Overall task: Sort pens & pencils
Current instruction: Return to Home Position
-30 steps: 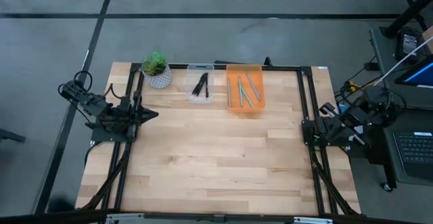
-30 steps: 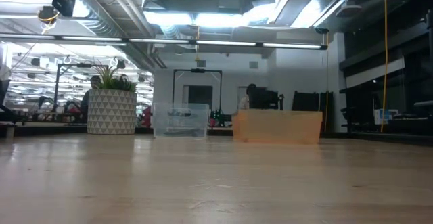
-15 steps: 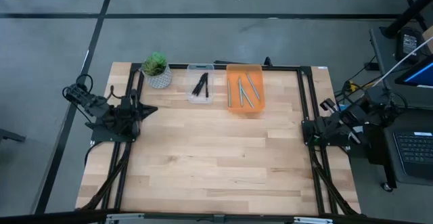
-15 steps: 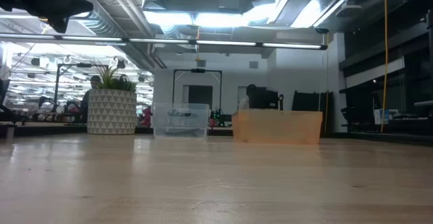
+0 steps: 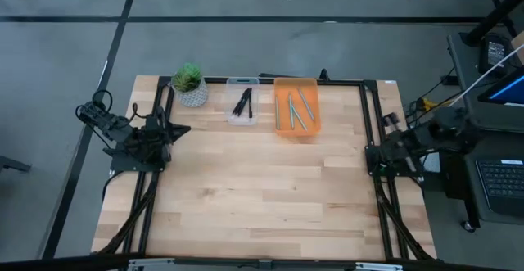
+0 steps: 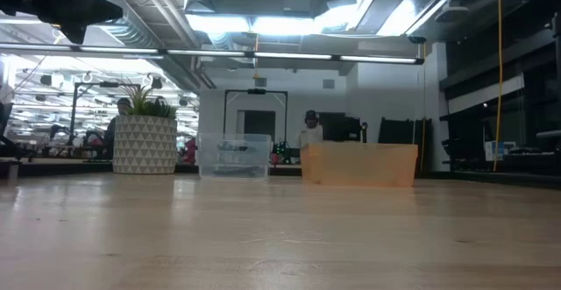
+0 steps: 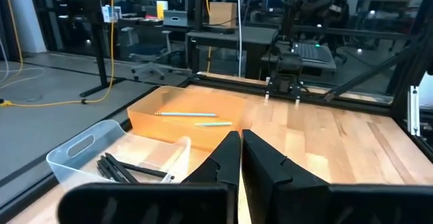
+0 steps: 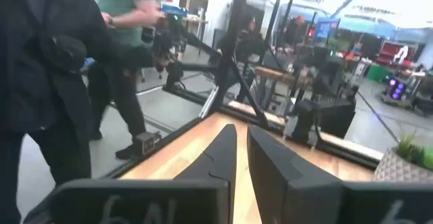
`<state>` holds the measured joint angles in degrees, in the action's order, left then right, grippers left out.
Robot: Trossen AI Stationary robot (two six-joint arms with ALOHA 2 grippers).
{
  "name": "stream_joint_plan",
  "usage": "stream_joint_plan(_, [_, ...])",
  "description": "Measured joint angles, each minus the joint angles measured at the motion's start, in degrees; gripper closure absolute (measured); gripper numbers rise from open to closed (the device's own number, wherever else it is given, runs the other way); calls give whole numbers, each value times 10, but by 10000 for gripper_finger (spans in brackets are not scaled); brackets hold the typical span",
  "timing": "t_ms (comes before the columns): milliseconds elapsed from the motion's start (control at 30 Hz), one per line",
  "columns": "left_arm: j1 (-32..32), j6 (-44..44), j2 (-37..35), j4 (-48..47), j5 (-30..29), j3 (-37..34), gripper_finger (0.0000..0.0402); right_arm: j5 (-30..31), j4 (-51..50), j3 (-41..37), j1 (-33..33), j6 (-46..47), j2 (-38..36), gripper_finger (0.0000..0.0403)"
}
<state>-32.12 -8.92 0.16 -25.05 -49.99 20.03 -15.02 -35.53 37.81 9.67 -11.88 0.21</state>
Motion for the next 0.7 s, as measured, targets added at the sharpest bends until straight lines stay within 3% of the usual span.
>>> stream_joint_plan(267, [0, 3, 0, 32, -8, -34, 395, 71, 110, -147, 0, 10, 0, 363])
stream_joint_plan(367, [0, 2, 0, 34, -39, -49, 392, 75, 187, -193, 0, -23, 0, 363])
stream_joint_plan(700, [8, 88, 0, 267, -76, -192, 389, 87, 293, -319, -28, -4, 0, 363])
